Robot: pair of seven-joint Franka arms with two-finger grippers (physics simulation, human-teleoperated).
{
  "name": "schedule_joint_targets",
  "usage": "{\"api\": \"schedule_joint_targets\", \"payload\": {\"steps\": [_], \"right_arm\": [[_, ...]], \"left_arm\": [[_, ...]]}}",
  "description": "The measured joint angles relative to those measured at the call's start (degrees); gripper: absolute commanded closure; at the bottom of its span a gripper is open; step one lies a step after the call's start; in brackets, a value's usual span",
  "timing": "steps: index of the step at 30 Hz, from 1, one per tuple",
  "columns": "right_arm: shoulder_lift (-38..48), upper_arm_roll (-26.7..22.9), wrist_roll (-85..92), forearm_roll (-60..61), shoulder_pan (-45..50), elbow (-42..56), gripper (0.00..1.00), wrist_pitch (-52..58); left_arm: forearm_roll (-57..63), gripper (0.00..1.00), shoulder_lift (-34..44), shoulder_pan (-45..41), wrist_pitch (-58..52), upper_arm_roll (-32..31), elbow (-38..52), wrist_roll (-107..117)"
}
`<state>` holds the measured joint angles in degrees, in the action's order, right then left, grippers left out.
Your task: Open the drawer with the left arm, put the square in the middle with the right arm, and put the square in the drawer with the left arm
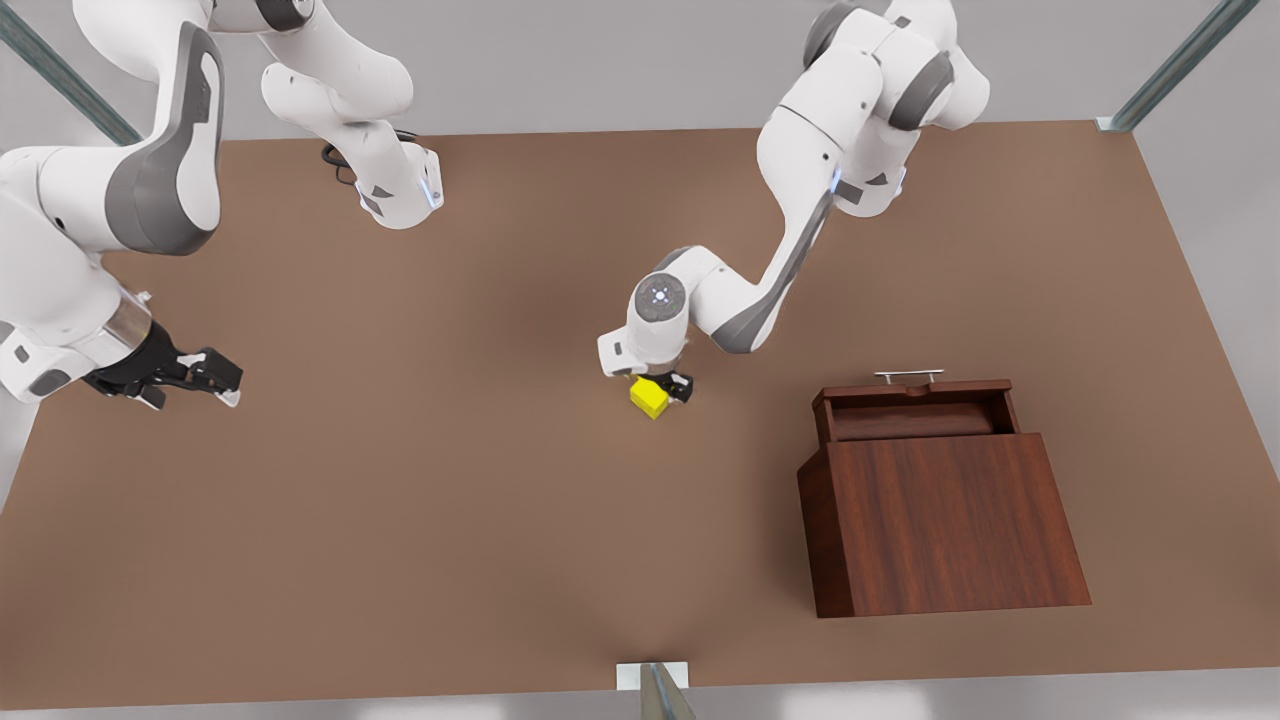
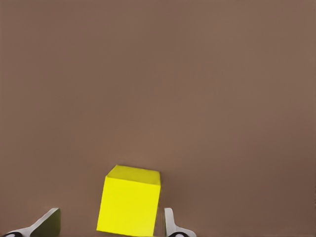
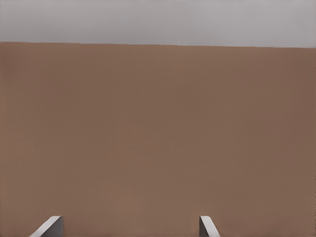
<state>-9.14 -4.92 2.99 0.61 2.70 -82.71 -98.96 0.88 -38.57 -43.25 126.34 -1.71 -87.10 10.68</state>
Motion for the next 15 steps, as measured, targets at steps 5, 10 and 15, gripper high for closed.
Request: {"api": "schedule_joint_targets", "payload": {"steps": [5,10,15], "right_arm": [[-0.1,-0.1,0.0,0.0,0.2,0.0,0.00,-0.1],[0.0,0.0,0.0,0.0,0.2,0.0,0.00,0.1],[0.0,-0.1,0.1,-0.1,0.2,0.0,0.00,0.4]], "left_arm": [[0.7,0.00,-2.7,-0.1,1.4,0.0,0.1,-1.7],[1.5,0.00,-4.5,-1.0,2.2,0.1,0.3,-1.8],[1.9,0.00,-6.0,-1.0,3.0,0.1,0.3,-1.8]]}}
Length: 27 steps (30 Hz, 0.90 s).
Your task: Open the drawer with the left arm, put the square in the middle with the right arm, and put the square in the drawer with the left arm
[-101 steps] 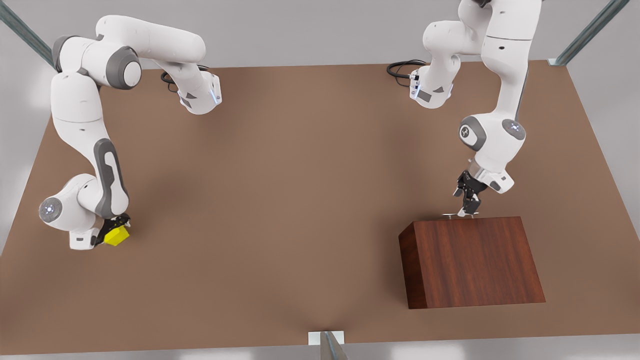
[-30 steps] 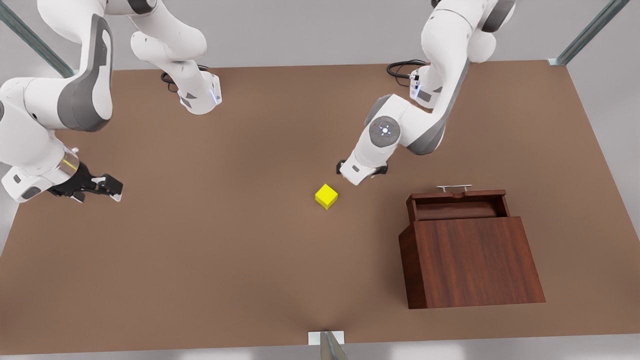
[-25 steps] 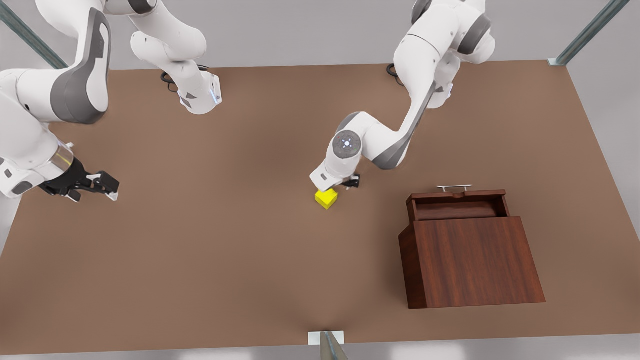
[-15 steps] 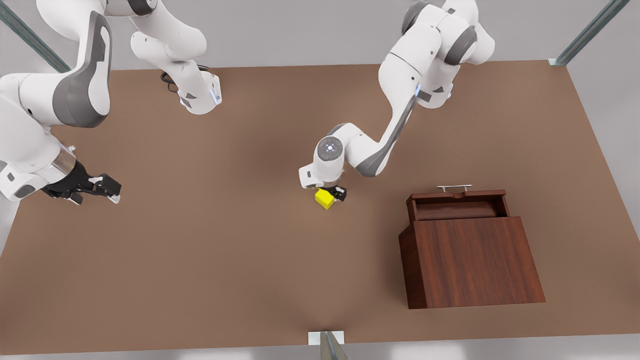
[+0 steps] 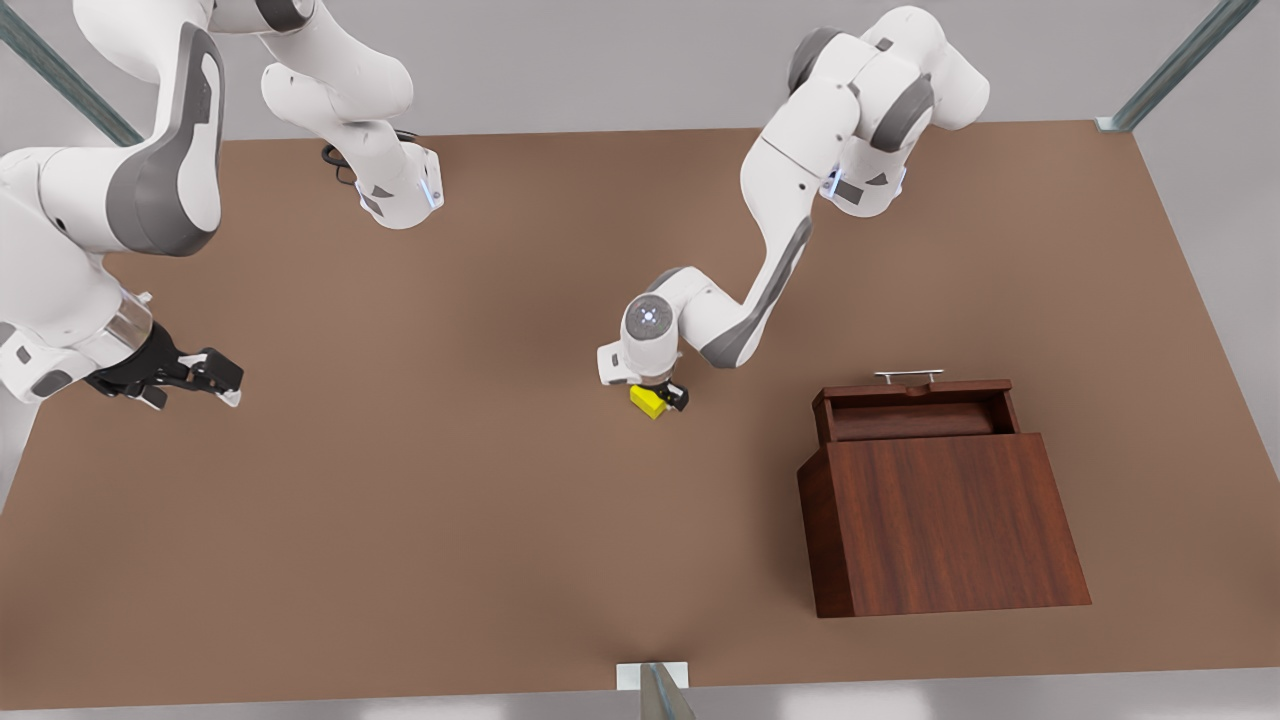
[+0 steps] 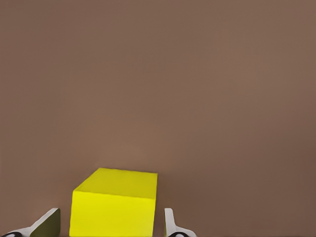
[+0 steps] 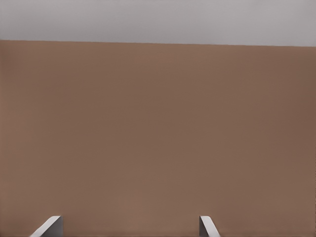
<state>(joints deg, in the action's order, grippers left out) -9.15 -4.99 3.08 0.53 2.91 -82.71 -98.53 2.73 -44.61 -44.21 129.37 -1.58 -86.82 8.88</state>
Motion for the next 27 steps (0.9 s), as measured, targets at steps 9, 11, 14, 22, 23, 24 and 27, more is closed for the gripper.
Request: {"api": "schedule_joint_targets", "payload": {"steps": [9,11,14,22,23,24,27], "right_arm": [[0.1,0.1,0.0,0.0,-0.2,0.0,0.00,0.1],[0.1,0.0,0.0,-0.1,-0.1,0.0,0.00,0.0],[0.2,0.0,-0.1,0.0,-0.1,0.0,0.00,0.1],[0.1,0.0,-0.1,0.0,-0.2,0.0,0.00,0.1],[0.1,0.0,-0.1,0.0,-0.1,0.0,0.00,0.0],[0.1,0.0,-0.1,0.0,-0.1,0.0,0.00,-0.1],[0.0,0.0,-0.1,0.0,-0.1,0.0,0.00,-0.3]], "left_arm": [[0.1,0.21,-1.9,0.0,0.7,-0.1,-0.1,0.0],[0.0,0.26,-1.9,0.0,0.7,0.0,0.0,0.3],[0.0,0.26,-1.9,0.0,0.7,0.0,0.0,0.5],[0.2,0.26,-1.0,0.1,0.0,0.0,0.3,1.2],[0.1,0.26,-0.4,0.1,-0.2,0.0,0.7,1.3],[0.0,0.26,0.3,0.1,-0.2,0.1,1.1,1.6],[-0.5,0.26,4.9,0.3,-3.8,0.7,1.2,1.6]]}}
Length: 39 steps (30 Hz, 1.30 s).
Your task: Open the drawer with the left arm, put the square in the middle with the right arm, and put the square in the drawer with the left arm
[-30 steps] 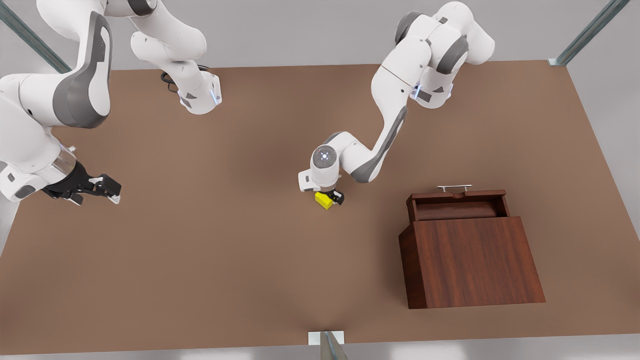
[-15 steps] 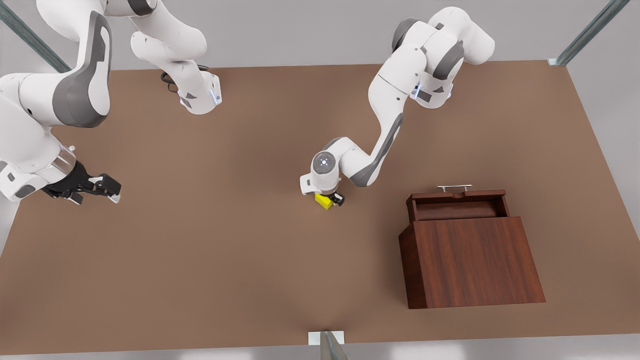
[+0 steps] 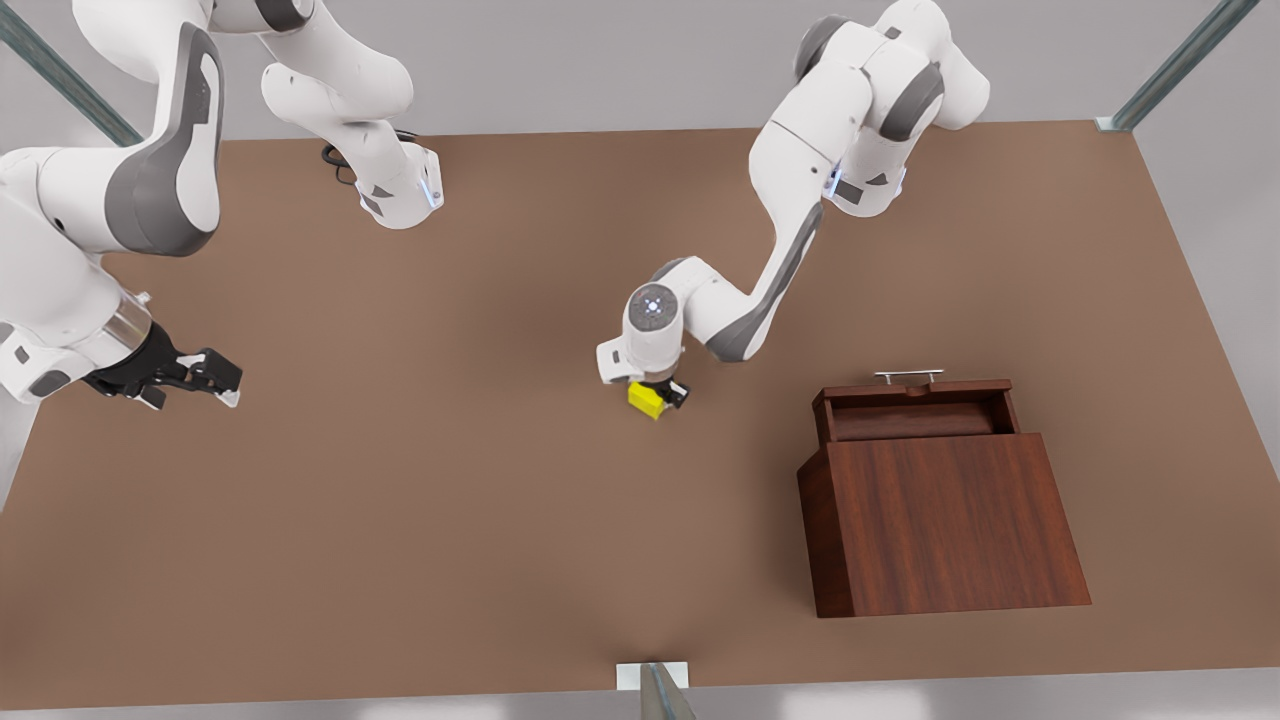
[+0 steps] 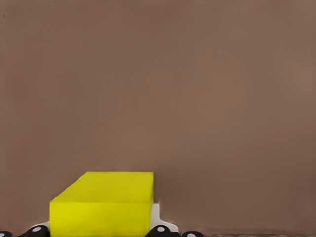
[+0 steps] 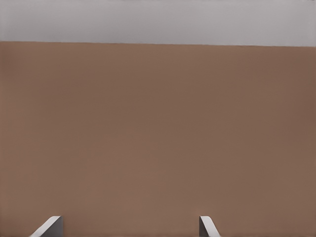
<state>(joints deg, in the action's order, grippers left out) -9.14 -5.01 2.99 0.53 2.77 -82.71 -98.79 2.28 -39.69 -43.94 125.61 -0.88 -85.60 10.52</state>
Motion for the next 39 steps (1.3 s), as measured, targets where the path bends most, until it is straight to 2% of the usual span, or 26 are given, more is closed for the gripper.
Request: {"api": "schedule_joint_targets", "payload": {"steps": [5,9,16,21,26,39], "right_arm": [[0.0,0.0,0.0,0.0,0.0,0.0,0.00,-0.1],[0.0,0.0,0.0,0.0,0.0,0.0,0.00,-0.1],[-0.1,0.0,0.0,0.0,0.1,-0.1,0.00,-0.1],[-0.1,0.1,0.0,0.0,-0.1,-0.1,0.00,-0.2],[-0.4,0.0,0.0,0.0,0.1,0.0,0.00,-0.2],[-0.4,0.0,0.0,0.0,0.1,0.1,0.00,-0.2]], "left_arm": [[-1.1,0.26,10.4,0.7,-14.5,2.5,0.0,-7.1],[-3.8,0.26,15.5,0.7,-23.1,10.3,-0.1,-17.1],[-7.3,0.26,17.3,0.7,-27.1,24.1,-1.0,-13.5],[-9.1,0.26,16.6,0.6,-26.5,29.1,-1.6,-13.5],[-12.3,0.26,14.2,1.9,-23.8,31.2,-1.6,-13.6],[-15.4,0.26,12.9,3.2,-23.8,32.1,-3.3,-9.7]]}}
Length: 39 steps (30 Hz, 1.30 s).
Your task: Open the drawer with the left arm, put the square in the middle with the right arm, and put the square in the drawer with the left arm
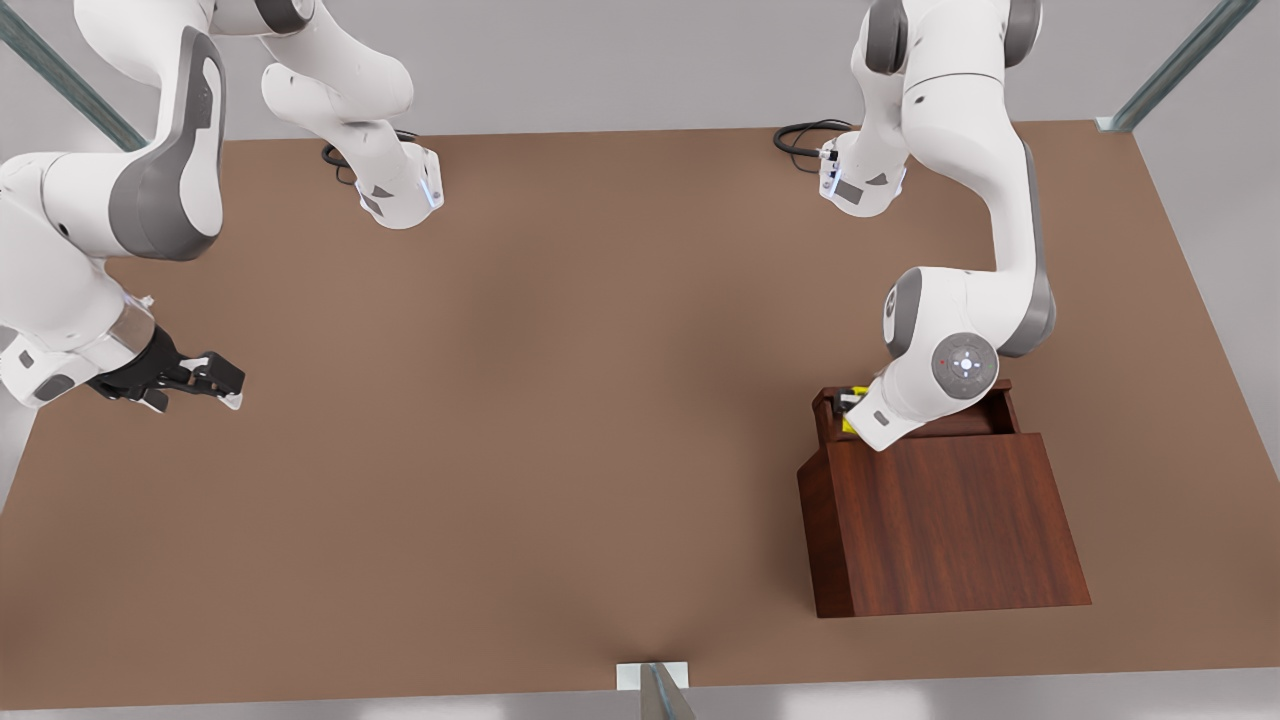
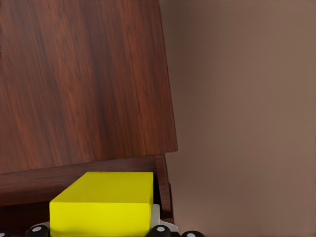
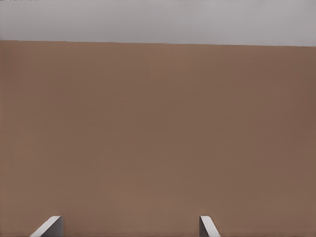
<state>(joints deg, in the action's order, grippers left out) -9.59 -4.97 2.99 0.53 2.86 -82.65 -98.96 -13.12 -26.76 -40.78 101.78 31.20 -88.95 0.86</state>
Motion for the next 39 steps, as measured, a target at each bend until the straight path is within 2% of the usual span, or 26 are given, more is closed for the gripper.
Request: {"api": "schedule_joint_targets", "payload": {"steps": [17,18,19,20,32,36,39], "right_arm": [[-0.2,0.0,0.1,-0.1,-0.1,-0.1,0.00,-0.1],[-0.6,0.0,0.1,-0.1,0.0,0.0,0.00,0.0],[-0.6,0.0,0.1,-0.1,0.0,0.0,0.00,-0.1],[-0.6,0.0,0.1,-0.1,-0.1,0.0,0.00,-0.1],[-0.5,0.0,0.1,-0.1,-0.1,0.1,0.00,0.0],[-0.4,0.0,0.1,-0.1,-0.1,0.3,0.00,0.3],[-0.5,0.0,0.1,-0.1,-0.1,0.3,0.00,0.0]], "left_arm": [[-1.2,0.25,-1.8,0.0,1.6,1.9,-1.1,-0.2],[-1.2,0.23,-1.8,0.0,1.9,2.0,-1.2,-0.2],[-1.2,0.03,-1.8,0.0,1.9,2.0,-1.2,-0.6],[-1.3,0.00,-1.8,0.0,1.9,2.1,-1.2,-0.8],[-1.4,0.00,-1.1,-0.1,0.9,2.8,-1.1,-0.2],[-1.3,0.00,0.7,-0.1,0.4,2.8,1.0,0.1],[-0.9,0.00,5.1,-0.2,0.3,2.8,2.7,-0.3]]}}
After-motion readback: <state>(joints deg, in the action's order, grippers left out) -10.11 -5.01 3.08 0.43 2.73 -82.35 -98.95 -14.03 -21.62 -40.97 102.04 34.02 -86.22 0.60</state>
